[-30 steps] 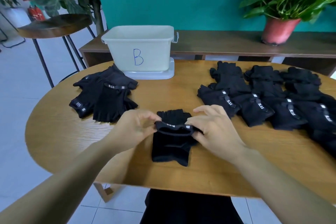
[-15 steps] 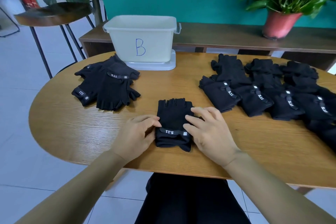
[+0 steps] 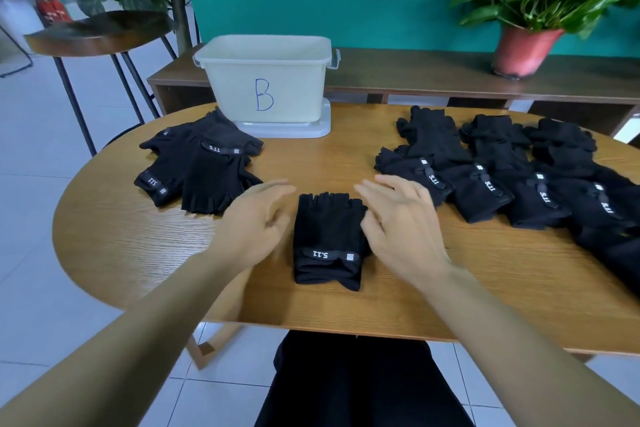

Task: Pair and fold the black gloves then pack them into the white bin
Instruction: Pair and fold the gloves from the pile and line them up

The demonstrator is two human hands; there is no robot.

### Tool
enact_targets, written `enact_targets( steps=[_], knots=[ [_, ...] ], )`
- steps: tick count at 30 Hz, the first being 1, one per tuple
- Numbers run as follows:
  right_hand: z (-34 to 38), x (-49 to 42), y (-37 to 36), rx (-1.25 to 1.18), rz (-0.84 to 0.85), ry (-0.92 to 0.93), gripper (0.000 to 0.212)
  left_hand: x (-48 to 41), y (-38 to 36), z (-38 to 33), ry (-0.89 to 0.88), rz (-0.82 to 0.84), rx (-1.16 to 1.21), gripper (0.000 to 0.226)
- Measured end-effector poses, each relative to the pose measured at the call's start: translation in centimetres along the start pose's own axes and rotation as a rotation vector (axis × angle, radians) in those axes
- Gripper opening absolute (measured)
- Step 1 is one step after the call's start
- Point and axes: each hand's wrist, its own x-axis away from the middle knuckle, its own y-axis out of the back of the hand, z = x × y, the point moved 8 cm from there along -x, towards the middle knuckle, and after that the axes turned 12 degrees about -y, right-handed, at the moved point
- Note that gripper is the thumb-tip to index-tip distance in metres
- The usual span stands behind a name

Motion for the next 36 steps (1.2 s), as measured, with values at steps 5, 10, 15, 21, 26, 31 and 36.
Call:
enact_targets(
  steps=[5,10,15,21,26,31,36],
  knots=[
    [2.2,0.1,-7.5,0.289,0.514,0.019,0.061,-1.9,-6.7,-1.6,0.053,0.292,-0.147,0.053],
    [0.0,1.3,-10.1,0.242,0.641,0.01,0.063,0.2,-9.8,-0.5,0.097,0.445,-0.203,0.092],
    [-0.8,1.0,-9.6,0.206,0.643,0.044,0.073,0.5,-8.9,0.2,0.078,0.432,-0.276,0.102],
    [-4.0,1.3,-8.0,0.188,0.599,-0.05,0.077,2.9,-6.7,0.8,0.023,0.351,-0.292,0.101],
    [-3.9,2.6,-3.1,-0.022,0.372,-0.023,0.074,4.0,-2.1,-1.2,-0.029,0.052,-0.097,0.083],
    [-1.9,5.5,-0.6,-0.001,0.175,0.162,0.066,5.2,-1.4,-4.7,-0.364,0.11,-0.401,0.06],
    [0.1,7.1,-2.3,0.122,0.255,0.255,0.072,4.5,-2.9,-4.4,-0.35,0.22,-0.479,0.042]
  ],
)
